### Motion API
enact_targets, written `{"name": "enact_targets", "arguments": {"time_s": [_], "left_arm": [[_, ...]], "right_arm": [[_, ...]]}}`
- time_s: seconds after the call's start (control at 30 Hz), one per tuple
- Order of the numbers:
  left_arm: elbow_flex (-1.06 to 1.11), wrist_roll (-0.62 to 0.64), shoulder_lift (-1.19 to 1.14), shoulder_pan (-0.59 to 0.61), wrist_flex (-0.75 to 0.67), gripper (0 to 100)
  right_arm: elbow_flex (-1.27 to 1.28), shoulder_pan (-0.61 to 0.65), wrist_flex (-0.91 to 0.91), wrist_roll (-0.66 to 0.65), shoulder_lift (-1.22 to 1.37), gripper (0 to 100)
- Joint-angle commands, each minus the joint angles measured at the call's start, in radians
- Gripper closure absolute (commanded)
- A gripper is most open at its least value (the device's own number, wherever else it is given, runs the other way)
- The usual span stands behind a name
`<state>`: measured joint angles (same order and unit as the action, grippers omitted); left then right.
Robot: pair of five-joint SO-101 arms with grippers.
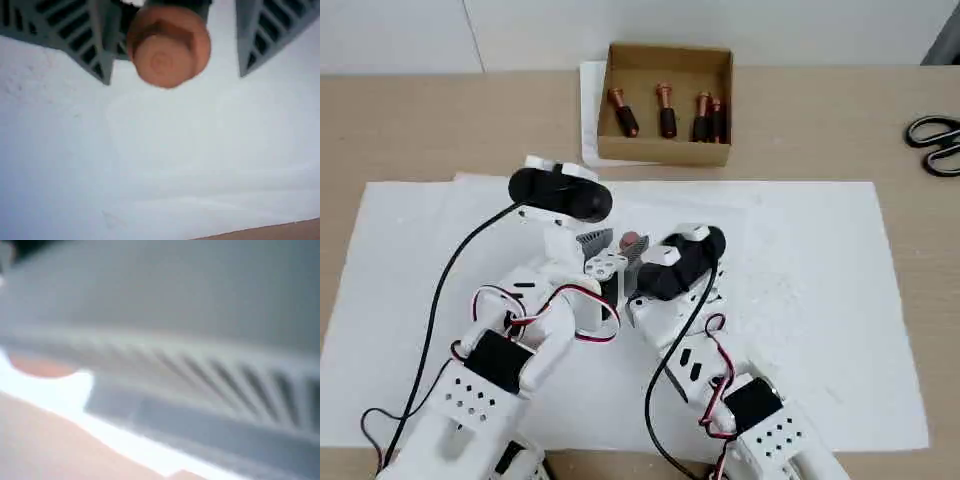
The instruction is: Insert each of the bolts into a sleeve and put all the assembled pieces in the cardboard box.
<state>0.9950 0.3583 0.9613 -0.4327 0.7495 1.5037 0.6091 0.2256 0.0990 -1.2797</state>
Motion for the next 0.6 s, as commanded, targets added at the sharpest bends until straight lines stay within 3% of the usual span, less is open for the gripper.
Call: {"name": "enact_targets", "arguments": {"time_s": [0.0,0.23,0.57], "left_arm": [[-0.053,-0.006,0.012,0.002,0.008,84],[-0.200,-0.012,0.014,0.035,0.147,84],[-0.286,-0.130,0.014,0.367,0.244,84]], "right_arm": [[-0.014,0.001,-0.018,0.003,-0.016,99.5],[-0.014,0.001,-0.018,0.003,-0.016,99.5],[-0.018,-0.024,-0.018,0.002,-0.013,99.5]]}}
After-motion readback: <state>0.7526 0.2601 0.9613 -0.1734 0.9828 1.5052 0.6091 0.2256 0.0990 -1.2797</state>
